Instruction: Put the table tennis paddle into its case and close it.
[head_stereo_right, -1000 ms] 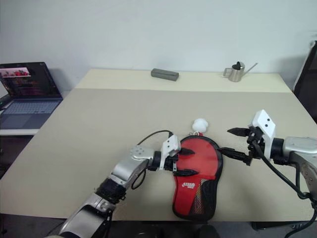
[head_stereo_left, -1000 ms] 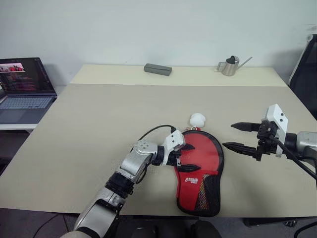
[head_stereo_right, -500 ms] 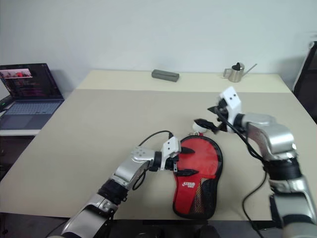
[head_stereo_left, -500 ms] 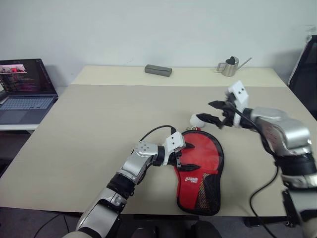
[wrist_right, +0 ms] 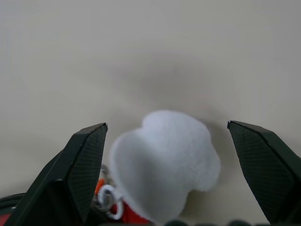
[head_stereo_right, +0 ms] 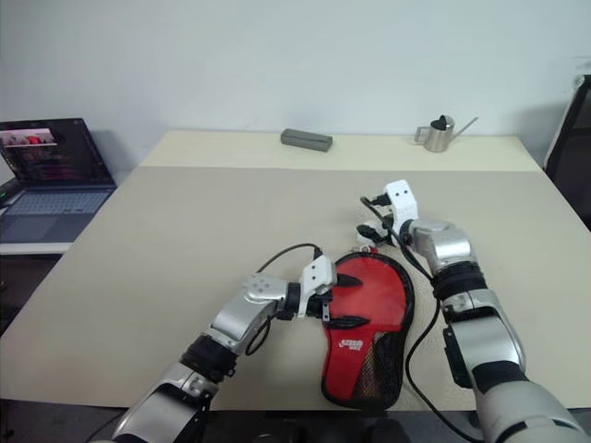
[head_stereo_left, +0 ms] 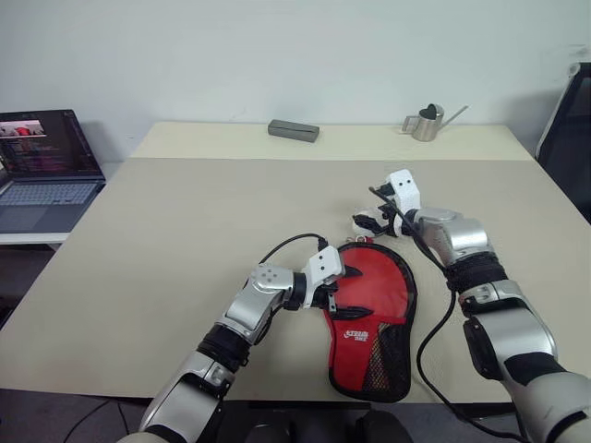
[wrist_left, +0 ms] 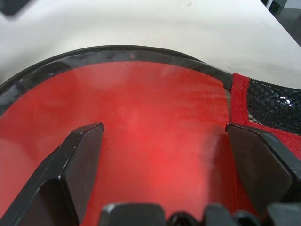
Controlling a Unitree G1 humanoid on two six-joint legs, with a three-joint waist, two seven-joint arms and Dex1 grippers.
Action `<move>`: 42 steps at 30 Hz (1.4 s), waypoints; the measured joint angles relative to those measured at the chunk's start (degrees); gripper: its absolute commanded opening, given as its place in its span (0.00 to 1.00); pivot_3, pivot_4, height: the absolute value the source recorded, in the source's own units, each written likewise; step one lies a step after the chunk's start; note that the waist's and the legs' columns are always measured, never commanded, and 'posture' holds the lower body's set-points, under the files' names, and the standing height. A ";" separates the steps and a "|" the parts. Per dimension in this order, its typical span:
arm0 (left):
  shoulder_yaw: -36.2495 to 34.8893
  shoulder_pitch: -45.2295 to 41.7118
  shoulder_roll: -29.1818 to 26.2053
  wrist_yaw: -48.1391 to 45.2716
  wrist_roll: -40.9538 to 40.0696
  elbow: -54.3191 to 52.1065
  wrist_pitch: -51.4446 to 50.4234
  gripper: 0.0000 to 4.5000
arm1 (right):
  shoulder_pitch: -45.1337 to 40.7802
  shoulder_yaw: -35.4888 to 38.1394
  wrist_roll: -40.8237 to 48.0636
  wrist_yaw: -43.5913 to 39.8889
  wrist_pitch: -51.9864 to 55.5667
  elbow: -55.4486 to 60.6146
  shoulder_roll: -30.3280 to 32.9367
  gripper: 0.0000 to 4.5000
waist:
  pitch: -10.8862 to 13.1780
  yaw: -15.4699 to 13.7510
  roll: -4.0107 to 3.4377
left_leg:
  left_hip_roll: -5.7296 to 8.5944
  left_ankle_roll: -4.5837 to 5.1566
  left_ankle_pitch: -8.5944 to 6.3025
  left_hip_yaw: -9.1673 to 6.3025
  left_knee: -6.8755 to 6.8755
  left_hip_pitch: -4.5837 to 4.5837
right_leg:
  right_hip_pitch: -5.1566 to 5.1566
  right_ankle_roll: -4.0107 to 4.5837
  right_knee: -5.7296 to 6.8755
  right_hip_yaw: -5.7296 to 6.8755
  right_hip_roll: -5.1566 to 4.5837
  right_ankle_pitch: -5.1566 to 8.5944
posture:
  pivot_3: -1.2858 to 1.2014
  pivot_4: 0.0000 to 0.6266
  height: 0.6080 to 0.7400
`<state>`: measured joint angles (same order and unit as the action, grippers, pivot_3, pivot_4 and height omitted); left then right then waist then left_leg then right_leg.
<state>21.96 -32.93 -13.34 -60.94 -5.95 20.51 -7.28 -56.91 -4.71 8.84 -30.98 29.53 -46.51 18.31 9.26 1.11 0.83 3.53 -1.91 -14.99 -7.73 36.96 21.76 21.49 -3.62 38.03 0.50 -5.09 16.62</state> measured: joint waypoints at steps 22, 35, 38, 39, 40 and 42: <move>-0.11 1.08 -0.39 0.88 0.06 -1.72 -1.08 1.00 | -1.19 2.72 -5.42 2.87 -9.79 -10.13 -4.52 0.15 | -0.09 0.52 -0.16 | 0.00 0.00 0.00 -0.01 0.00 -0.03 | -0.01 0.00 0.02 -0.02 0.00 0.00 | 0.52 0.24 1.00; -0.13 1.28 -0.30 1.65 0.06 -0.73 -1.06 0.96 | 0.10 3.63 -5.31 3.47 -6.71 -7.38 -3.44 0.12 | -0.16 0.53 -0.21 | 0.00 0.01 0.00 0.01 0.00 -0.12 | -0.09 0.00 0.05 -0.04 0.00 0.00 | 0.52 0.24 1.00; -0.15 1.43 0.06 1.68 0.04 -0.57 -1.06 0.80 | 1.51 3.60 -5.33 3.26 -5.95 -5.39 -1.97 0.12 | -0.24 0.49 -0.27 | 0.00 0.01 -0.01 -0.01 0.01 -0.13 | -0.14 0.00 0.04 -0.02 0.00 0.00 | 0.52 0.24 1.00; -0.17 1.42 0.16 1.78 0.04 -0.41 -1.06 0.72 | 1.87 3.60 -5.33 3.11 -5.68 -4.84 -1.58 0.12 | -0.26 0.48 -0.30 | 0.01 0.02 -0.01 -0.01 0.01 -0.15 | -0.16 0.00 0.04 -0.02 0.00 0.00 | 0.52 0.24 1.00; -0.19 1.41 0.23 1.96 0.04 -0.25 -1.06 0.66 | 2.05 3.59 -5.33 2.92 -5.29 -4.51 -1.19 0.12 | -0.27 0.48 -0.33 | 0.02 0.06 -0.03 -0.01 0.01 -0.18 | -0.18 0.00 0.05 -0.02 -0.01 0.00 | 0.52 0.24 1.00; -0.23 1.46 0.34 2.43 0.04 -0.08 -1.06 0.49 | 2.59 3.59 -5.34 2.66 -4.62 -3.52 -0.11 0.12 | -0.29 0.43 -0.35 | 0.02 0.19 -0.10 -0.02 0.01 -0.25 | -0.25 0.00 0.06 -0.01 -0.01 0.00 | 0.52 0.24 1.00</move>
<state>21.73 -31.47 -13.00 -58.51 -5.91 20.43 -8.34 -54.32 -1.12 3.50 -28.32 24.91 -50.03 18.21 8.97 1.54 0.47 3.55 -1.72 -15.09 -7.75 36.97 21.50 21.24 -3.62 38.09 0.49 -5.10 16.62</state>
